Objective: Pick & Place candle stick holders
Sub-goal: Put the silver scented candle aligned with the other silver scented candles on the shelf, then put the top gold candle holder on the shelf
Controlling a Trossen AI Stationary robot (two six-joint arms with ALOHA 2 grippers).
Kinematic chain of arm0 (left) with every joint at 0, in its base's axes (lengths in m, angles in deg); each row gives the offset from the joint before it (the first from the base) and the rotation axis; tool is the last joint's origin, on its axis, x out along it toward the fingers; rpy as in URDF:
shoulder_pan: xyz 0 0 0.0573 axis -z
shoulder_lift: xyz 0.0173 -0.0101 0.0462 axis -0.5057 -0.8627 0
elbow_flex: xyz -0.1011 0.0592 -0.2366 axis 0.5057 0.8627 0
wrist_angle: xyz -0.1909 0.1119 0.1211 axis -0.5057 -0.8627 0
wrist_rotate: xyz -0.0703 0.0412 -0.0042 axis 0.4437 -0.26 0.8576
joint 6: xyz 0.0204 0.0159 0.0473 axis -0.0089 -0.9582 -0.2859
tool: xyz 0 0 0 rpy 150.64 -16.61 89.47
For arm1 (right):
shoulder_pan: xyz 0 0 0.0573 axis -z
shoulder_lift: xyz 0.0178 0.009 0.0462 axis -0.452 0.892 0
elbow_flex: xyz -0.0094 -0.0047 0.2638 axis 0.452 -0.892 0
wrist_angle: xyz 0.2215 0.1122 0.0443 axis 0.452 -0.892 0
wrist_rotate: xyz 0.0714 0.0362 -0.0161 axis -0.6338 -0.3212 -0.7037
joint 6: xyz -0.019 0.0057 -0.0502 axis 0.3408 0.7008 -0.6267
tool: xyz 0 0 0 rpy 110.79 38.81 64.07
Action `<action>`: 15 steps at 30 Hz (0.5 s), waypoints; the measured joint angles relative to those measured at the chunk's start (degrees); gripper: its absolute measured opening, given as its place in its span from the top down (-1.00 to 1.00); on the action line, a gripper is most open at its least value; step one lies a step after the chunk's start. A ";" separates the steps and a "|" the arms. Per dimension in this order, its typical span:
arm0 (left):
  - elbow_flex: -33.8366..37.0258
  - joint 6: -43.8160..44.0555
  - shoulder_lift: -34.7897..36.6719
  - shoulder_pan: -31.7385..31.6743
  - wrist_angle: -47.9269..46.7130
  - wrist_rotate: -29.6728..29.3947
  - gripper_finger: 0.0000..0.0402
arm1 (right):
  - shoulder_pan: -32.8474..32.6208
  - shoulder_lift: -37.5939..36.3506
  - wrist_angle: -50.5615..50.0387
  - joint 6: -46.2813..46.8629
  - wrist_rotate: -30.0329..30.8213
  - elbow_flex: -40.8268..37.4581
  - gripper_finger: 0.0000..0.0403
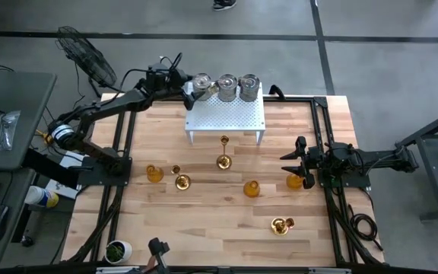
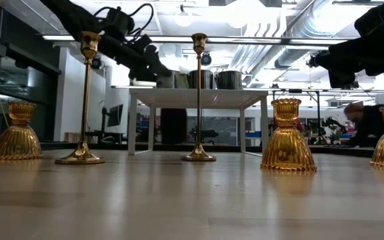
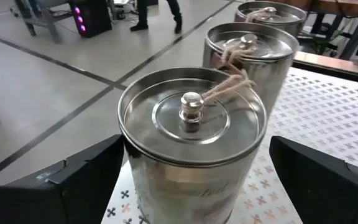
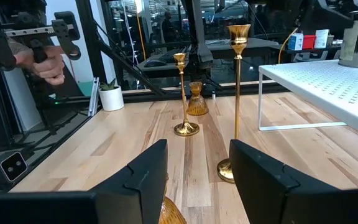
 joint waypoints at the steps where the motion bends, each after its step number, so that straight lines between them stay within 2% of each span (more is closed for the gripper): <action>1: 0.00 -0.05 0.51 0.00 -0.22 0.16 -0.97 | -0.01 0.00 0.00 0.00 -0.01 -0.01 0.18; 8: 0.00 -0.09 3.98 0.00 -2.81 0.15 -0.97 | -0.01 0.01 0.00 0.00 0.01 0.00 0.18; 15: 0.00 -1.93 8.63 -0.02 -6.88 -3.17 -0.97 | -0.01 0.00 0.00 0.00 -0.01 0.00 0.18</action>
